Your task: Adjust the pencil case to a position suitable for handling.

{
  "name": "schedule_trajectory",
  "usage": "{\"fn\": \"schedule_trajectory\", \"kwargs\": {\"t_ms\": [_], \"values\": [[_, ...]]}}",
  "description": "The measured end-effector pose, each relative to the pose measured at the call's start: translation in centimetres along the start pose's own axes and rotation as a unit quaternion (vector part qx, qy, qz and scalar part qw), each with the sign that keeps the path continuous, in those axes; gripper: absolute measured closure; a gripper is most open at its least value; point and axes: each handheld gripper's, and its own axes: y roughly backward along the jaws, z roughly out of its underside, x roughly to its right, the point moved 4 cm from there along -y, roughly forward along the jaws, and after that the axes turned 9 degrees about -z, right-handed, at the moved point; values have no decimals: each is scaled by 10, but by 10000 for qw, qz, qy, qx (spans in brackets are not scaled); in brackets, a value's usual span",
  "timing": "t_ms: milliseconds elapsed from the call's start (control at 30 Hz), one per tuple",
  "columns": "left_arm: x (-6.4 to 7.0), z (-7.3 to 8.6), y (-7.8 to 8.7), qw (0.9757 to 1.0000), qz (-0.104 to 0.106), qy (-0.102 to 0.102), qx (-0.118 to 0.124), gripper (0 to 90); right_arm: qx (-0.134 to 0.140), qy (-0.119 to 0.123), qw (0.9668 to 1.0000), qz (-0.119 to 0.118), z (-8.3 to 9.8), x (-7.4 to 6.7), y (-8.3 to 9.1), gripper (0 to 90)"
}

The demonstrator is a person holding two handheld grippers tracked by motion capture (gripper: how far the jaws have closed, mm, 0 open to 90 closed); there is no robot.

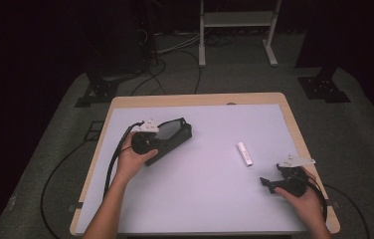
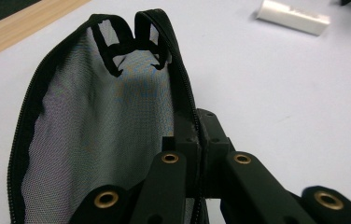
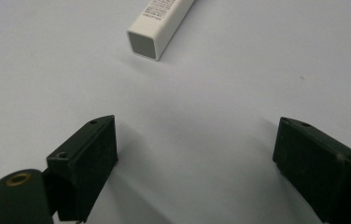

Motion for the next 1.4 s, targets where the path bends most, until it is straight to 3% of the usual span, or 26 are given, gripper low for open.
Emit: {"fn": "schedule_trajectory", "kwargs": {"t_ms": [467, 700, 1067, 1400], "values": [[24, 2, 12, 9991, 349, -224, -72, 885, 1, -4, 10000, -6, 0, 0, 0, 127], [41, -3, 18, 9981, 513, -346, 39, 885, 1, -4, 10000, -7, 0, 0, 0, 127], [64, 1, 25, 9953, 779, -576, 30, 884, 0, -5, 10000, -6, 0, 0, 0, 127], [82, 1, 20, 9911, 1125, -706, 38, 884, 1, -4, 10000, -8, 0, 0, 0, 127]]}}
